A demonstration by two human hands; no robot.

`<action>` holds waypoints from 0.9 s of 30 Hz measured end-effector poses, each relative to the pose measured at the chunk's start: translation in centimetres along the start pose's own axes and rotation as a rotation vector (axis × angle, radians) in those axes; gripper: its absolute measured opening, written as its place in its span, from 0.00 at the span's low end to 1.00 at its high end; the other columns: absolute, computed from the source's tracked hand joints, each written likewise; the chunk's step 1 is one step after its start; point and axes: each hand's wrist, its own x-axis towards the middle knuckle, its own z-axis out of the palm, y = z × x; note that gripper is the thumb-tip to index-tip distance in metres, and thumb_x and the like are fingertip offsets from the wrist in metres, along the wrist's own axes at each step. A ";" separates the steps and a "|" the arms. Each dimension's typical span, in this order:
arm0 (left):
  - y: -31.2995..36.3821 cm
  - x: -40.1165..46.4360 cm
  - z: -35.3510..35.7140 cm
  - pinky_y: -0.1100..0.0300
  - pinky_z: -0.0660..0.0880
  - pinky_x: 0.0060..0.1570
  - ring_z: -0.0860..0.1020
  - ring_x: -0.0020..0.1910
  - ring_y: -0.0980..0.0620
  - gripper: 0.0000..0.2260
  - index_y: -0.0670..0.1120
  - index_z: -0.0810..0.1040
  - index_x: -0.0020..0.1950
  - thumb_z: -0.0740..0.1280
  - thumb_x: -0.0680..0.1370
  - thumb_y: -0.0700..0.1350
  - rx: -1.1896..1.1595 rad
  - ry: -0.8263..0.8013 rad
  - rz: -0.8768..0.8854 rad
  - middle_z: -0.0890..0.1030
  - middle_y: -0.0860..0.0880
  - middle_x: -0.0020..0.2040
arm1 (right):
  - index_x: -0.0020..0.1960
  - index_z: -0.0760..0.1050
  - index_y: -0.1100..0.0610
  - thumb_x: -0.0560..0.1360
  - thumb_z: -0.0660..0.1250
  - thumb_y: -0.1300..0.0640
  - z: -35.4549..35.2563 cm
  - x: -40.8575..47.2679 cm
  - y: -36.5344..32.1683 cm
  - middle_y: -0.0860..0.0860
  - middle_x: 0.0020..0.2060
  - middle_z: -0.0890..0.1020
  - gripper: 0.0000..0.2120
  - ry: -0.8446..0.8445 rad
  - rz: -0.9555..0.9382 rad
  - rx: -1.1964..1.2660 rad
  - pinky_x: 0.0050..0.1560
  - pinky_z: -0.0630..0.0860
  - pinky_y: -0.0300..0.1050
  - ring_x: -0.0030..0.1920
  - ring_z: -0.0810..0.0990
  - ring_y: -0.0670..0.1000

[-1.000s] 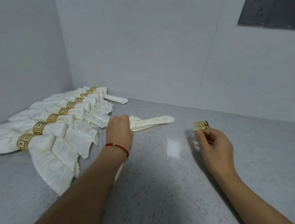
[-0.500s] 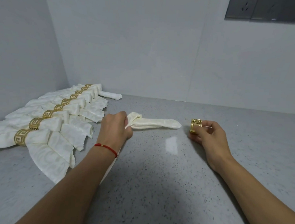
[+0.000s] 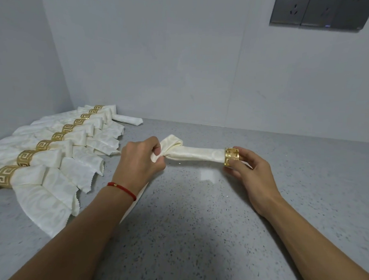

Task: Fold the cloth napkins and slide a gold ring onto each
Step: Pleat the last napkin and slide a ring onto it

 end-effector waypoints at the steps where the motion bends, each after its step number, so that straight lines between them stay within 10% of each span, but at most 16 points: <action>1: 0.0 0.0 0.0 0.60 0.61 0.32 0.71 0.26 0.48 0.10 0.45 0.75 0.38 0.76 0.67 0.40 -0.008 0.000 0.010 0.71 0.52 0.26 | 0.69 0.77 0.54 0.78 0.72 0.64 0.0 -0.1 0.0 0.49 0.61 0.82 0.21 -0.023 -0.020 -0.029 0.59 0.82 0.43 0.53 0.86 0.46; 8: -0.1 0.0 0.2 0.56 0.69 0.29 0.73 0.27 0.48 0.11 0.46 0.74 0.39 0.76 0.66 0.40 -0.026 -0.031 0.107 0.75 0.49 0.28 | 0.64 0.79 0.45 0.73 0.77 0.53 -0.6 -0.4 -0.8 0.39 0.57 0.82 0.20 -0.106 -0.371 -0.571 0.57 0.74 0.33 0.57 0.78 0.39; 16: 1.3 -0.4 0.5 0.53 0.77 0.38 0.80 0.37 0.47 0.18 0.47 0.76 0.58 0.73 0.70 0.43 -0.066 -0.098 0.145 0.83 0.49 0.40 | 0.62 0.81 0.50 0.70 0.78 0.47 0.0 -1.2 -2.1 0.39 0.52 0.79 0.21 -0.125 -0.829 -1.126 0.64 0.63 0.51 0.57 0.60 0.38; 27: 1.8 -0.5 0.0 0.54 0.75 0.34 0.78 0.31 0.51 0.13 0.50 0.85 0.51 0.67 0.69 0.48 -0.105 -0.119 0.075 0.80 0.51 0.31 | 0.66 0.70 0.46 0.76 0.56 0.31 -0.9 0.0 -0.9 0.41 0.57 0.79 0.26 -0.269 -0.592 -1.173 0.69 0.61 0.49 0.58 0.72 0.43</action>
